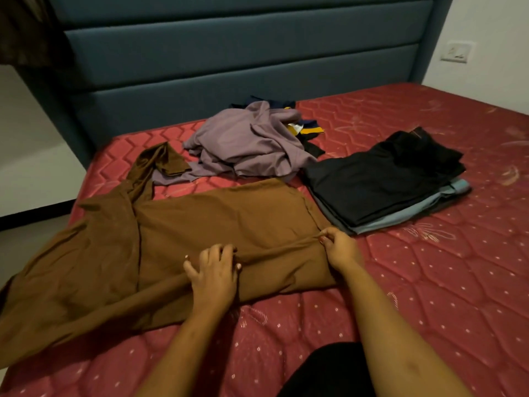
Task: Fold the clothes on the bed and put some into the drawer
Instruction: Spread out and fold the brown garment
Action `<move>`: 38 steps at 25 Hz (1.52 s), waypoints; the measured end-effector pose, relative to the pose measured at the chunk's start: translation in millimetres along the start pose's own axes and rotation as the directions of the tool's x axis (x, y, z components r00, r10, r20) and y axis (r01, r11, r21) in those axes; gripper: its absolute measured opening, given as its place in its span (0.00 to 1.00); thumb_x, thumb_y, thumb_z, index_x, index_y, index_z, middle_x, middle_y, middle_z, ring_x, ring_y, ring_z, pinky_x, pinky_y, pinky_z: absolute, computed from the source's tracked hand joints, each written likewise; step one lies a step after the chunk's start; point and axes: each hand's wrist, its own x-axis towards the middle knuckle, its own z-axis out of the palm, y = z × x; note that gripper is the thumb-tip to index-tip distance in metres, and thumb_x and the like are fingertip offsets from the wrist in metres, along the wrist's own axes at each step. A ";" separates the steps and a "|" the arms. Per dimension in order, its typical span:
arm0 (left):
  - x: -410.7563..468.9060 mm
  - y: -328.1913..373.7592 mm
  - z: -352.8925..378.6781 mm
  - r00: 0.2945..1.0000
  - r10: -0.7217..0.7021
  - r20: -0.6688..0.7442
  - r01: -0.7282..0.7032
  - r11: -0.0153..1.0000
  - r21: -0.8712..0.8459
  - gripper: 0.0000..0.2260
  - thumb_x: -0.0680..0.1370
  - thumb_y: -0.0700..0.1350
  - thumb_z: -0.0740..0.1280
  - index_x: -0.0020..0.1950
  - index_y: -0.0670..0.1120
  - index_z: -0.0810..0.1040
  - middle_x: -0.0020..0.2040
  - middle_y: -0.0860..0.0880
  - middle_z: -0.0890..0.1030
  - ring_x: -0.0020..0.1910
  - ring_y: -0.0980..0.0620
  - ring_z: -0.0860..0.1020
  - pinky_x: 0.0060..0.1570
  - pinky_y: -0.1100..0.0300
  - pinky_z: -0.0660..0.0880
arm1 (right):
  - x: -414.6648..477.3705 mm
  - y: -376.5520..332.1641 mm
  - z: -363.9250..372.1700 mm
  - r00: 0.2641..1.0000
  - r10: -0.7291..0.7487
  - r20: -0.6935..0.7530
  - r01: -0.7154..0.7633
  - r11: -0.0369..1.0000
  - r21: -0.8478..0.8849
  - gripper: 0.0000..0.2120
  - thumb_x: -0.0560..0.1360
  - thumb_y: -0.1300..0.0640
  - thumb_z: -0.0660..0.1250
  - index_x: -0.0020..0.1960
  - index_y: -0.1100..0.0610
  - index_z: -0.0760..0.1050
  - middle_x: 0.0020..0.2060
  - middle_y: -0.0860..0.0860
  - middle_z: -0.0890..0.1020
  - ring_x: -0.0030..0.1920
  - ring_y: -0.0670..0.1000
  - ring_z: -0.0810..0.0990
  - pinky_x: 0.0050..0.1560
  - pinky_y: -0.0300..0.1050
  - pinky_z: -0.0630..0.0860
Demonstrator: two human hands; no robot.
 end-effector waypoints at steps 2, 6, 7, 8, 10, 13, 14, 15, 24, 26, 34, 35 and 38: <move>-5.3 17.5 16.0 0.999 0.014 -0.039 -0.015 0.999 -0.029 0.19 0.70 0.49 0.73 0.60 0.51 0.76 0.58 0.48 0.78 0.58 0.46 0.74 0.57 0.33 0.64 | 6.3 -3.7 2.8 0.994 -0.096 -0.059 0.087 0.987 -0.137 0.08 0.80 0.52 0.60 0.56 0.48 0.75 0.54 0.56 0.81 0.54 0.60 0.79 0.48 0.49 0.74; -16.7 32.4 31.5 0.982 0.185 -0.028 -0.186 0.983 -0.014 0.26 0.75 0.63 0.56 0.69 0.54 0.71 0.69 0.51 0.73 0.69 0.49 0.68 0.64 0.37 0.56 | 14.6 -11.9 15.9 0.967 -0.244 -0.071 0.201 0.905 -0.376 0.12 0.81 0.50 0.56 0.63 0.50 0.70 0.53 0.58 0.81 0.51 0.61 0.80 0.45 0.50 0.75; -20.5 31.8 36.1 0.971 0.241 -0.002 -0.241 0.971 0.004 0.28 0.75 0.66 0.56 0.70 0.54 0.71 0.70 0.51 0.72 0.70 0.49 0.68 0.65 0.38 0.55 | 14.0 -11.7 17.5 0.970 -0.232 -0.065 0.190 0.903 -0.384 0.13 0.81 0.48 0.56 0.63 0.51 0.69 0.53 0.58 0.81 0.51 0.61 0.80 0.45 0.50 0.75; -24.0 31.0 39.8 0.961 0.275 0.018 -0.275 0.961 0.008 0.29 0.74 0.67 0.55 0.70 0.54 0.72 0.70 0.52 0.72 0.70 0.49 0.68 0.66 0.39 0.55 | 13.0 -9.9 16.5 0.979 -0.195 -0.056 0.163 0.919 -0.359 0.15 0.81 0.45 0.56 0.63 0.51 0.68 0.54 0.58 0.81 0.52 0.61 0.80 0.46 0.51 0.75; -27.0 31.3 42.6 0.954 0.299 0.020 -0.298 0.954 -0.027 0.27 0.75 0.63 0.57 0.70 0.53 0.72 0.69 0.52 0.74 0.69 0.49 0.70 0.67 0.41 0.57 | 11.6 -1.9 9.0 0.990 -0.134 -0.037 0.123 0.970 -0.212 0.21 0.78 0.40 0.59 0.66 0.51 0.65 0.57 0.57 0.80 0.55 0.62 0.79 0.48 0.51 0.74; -28.6 40.1 38.6 0.944 0.329 0.034 -0.325 0.942 -0.086 0.24 0.74 0.50 0.58 0.71 0.52 0.70 0.65 0.53 0.77 0.65 0.49 0.75 0.63 0.45 0.67 | -2.9 11.9 -3.9 0.986 -0.153 0.061 0.157 0.984 -0.079 0.29 0.75 0.43 0.66 0.71 0.48 0.59 0.62 0.55 0.78 0.58 0.61 0.78 0.54 0.52 0.75; -29.5 42.4 35.8 0.951 0.306 0.044 -0.301 0.949 -0.096 0.24 0.73 0.46 0.57 0.70 0.51 0.72 0.63 0.53 0.78 0.63 0.48 0.76 0.61 0.46 0.71 | -9.9 15.5 -4.9 0.983 -0.164 0.087 0.172 0.980 -0.102 0.29 0.76 0.47 0.66 0.71 0.48 0.58 0.63 0.54 0.77 0.59 0.61 0.78 0.55 0.52 0.75; -30.5 42.0 34.7 0.964 0.260 0.050 -0.254 0.962 -0.103 0.24 0.73 0.43 0.56 0.69 0.49 0.74 0.61 0.52 0.79 0.61 0.48 0.77 0.59 0.46 0.73 | -16.3 17.0 -4.7 0.980 -0.173 0.095 0.184 0.976 -0.117 0.27 0.77 0.50 0.66 0.72 0.47 0.58 0.63 0.55 0.77 0.58 0.61 0.78 0.54 0.52 0.75; -54.1 6.3 18.4 0.971 0.234 -0.042 -0.235 0.971 -0.044 0.24 0.69 0.40 0.53 0.56 0.47 0.83 0.50 0.49 0.85 0.47 0.44 0.84 0.43 0.51 0.81 | -10.9 30.4 -18.5 0.999 -0.034 -0.033 0.025 0.973 -0.230 0.22 0.71 0.47 0.73 0.61 0.50 0.71 0.56 0.55 0.81 0.56 0.60 0.79 0.50 0.50 0.76; -71.2 4.1 20.4 0.970 0.245 -0.011 -0.245 0.969 -0.039 0.25 0.69 0.39 0.53 0.59 0.46 0.82 0.53 0.49 0.84 0.50 0.45 0.83 0.47 0.51 0.80 | -17.0 33.5 -15.1 0.998 0.020 -0.065 -0.039 0.952 -0.302 0.21 0.73 0.46 0.70 0.61 0.52 0.70 0.55 0.58 0.81 0.55 0.61 0.79 0.45 0.49 0.73; -110.5 -101.6 -34.5 0.984 0.002 -0.176 -0.037 0.980 -0.198 0.21 0.69 0.42 0.55 0.56 0.48 0.81 0.52 0.51 0.83 0.51 0.53 0.77 0.42 0.59 0.79 | -34.1 -42.3 -11.5 0.965 -0.246 -0.094 0.120 0.729 -0.674 0.16 0.77 0.57 0.60 0.65 0.51 0.69 0.62 0.54 0.74 0.62 0.58 0.70 0.58 0.53 0.69; -111.5 -127.2 -49.5 0.975 -0.086 -0.203 0.044 0.978 -0.204 0.20 0.69 0.42 0.56 0.55 0.47 0.81 0.51 0.50 0.83 0.51 0.52 0.76 0.42 0.58 0.79 | -38.8 -69.6 0.2 0.948 -0.318 -0.023 0.218 0.701 -0.679 0.17 0.77 0.55 0.61 0.65 0.50 0.70 0.63 0.53 0.74 0.63 0.58 0.70 0.59 0.53 0.69; -92.5 -183.9 -77.3 0.959 -0.209 -0.191 0.182 0.972 -0.148 0.19 0.69 0.41 0.58 0.56 0.47 0.80 0.51 0.48 0.82 0.50 0.45 0.78 0.43 0.53 0.79 | -70.8 -152.6 54.1 0.862 -0.443 0.246 0.505 0.713 -0.486 0.17 0.76 0.53 0.62 0.65 0.44 0.71 0.64 0.49 0.75 0.65 0.55 0.70 0.63 0.52 0.68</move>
